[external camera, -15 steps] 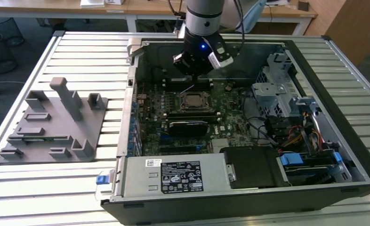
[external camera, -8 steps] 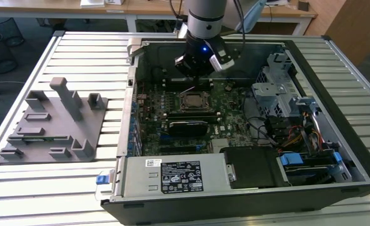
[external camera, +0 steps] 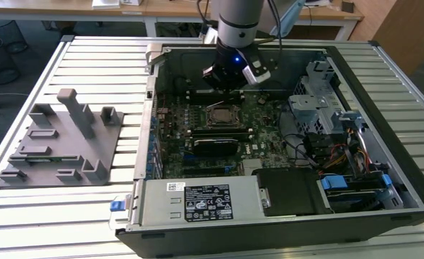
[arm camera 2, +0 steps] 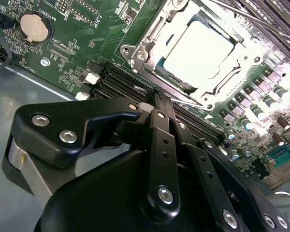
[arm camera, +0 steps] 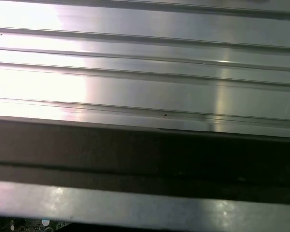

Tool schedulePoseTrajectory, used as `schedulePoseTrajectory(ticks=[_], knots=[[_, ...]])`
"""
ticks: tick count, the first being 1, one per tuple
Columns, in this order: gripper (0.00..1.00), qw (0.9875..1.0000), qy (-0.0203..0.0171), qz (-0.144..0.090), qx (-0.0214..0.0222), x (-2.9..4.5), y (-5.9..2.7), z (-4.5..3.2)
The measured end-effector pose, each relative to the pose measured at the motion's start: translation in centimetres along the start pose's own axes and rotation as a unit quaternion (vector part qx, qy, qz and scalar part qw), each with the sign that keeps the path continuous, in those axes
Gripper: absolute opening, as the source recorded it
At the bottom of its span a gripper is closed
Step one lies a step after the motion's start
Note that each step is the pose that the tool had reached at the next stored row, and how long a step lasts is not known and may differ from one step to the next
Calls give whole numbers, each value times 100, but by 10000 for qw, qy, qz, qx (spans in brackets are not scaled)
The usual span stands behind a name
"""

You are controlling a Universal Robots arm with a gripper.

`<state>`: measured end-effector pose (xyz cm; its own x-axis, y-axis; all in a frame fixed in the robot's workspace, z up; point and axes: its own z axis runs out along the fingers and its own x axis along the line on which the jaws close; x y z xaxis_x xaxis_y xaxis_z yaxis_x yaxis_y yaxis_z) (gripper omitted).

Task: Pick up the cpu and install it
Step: 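Install the first cpu locking lever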

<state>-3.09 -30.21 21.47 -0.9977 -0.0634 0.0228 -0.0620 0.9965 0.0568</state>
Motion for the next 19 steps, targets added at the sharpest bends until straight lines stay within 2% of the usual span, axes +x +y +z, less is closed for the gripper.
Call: schedulePoseTrajectory(ticks=[19], knots=[[11,10000,42,-14,-2,-66,-10,114]])
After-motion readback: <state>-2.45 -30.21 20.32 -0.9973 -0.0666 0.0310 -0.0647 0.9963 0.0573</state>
